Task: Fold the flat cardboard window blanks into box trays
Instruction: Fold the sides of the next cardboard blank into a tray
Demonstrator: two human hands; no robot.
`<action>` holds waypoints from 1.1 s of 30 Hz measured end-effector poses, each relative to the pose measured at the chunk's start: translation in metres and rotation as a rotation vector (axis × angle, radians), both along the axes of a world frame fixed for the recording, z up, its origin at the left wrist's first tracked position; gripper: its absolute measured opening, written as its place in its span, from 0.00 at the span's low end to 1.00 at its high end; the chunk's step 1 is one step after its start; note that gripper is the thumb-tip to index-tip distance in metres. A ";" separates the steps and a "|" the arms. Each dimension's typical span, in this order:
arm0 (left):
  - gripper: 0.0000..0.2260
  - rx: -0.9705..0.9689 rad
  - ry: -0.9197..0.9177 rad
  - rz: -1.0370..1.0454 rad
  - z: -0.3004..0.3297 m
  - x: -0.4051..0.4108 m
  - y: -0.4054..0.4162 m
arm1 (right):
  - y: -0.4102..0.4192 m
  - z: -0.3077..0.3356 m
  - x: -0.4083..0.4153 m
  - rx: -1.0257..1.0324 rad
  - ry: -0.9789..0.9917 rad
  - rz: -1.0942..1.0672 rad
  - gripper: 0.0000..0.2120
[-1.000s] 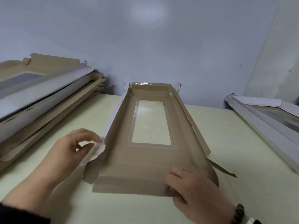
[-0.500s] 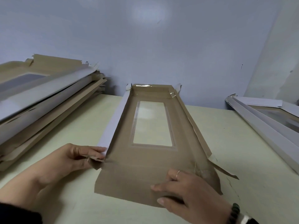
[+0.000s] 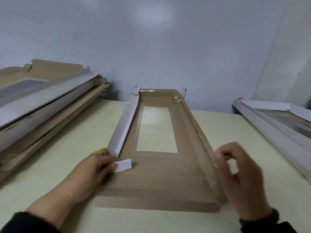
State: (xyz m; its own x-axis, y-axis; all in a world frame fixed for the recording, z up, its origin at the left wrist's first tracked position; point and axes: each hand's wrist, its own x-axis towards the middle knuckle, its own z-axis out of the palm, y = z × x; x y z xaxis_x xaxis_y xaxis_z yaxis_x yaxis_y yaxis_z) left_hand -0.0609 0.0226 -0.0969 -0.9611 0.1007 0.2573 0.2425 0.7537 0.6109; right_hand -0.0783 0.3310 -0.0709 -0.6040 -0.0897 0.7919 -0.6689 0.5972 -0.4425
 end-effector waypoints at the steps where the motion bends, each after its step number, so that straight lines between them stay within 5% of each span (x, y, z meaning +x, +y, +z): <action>1: 0.14 0.005 0.000 0.000 0.000 0.001 0.000 | 0.012 0.001 -0.006 -0.078 -0.042 -0.116 0.07; 4: 0.14 -0.002 -0.013 0.012 0.002 0.003 0.001 | 0.045 -0.010 -0.021 0.043 -0.301 -0.223 0.12; 8: 0.15 0.003 0.011 0.020 0.003 0.004 0.004 | 0.051 -0.014 -0.019 0.177 -0.628 0.088 0.27; 12: 0.16 0.019 0.017 0.029 0.003 0.006 0.004 | 0.048 -0.014 -0.018 0.171 -0.783 0.248 0.23; 22: 0.17 0.093 -0.032 0.041 0.001 0.005 0.004 | 0.058 -0.016 -0.021 -0.063 -0.926 0.243 0.09; 28: 0.18 0.155 0.066 0.070 0.001 0.005 0.002 | 0.033 -0.027 -0.020 0.003 -0.555 0.041 0.10; 33: 0.17 0.080 0.121 0.081 0.001 0.007 0.000 | 0.014 -0.026 -0.016 0.476 -0.098 -0.051 0.07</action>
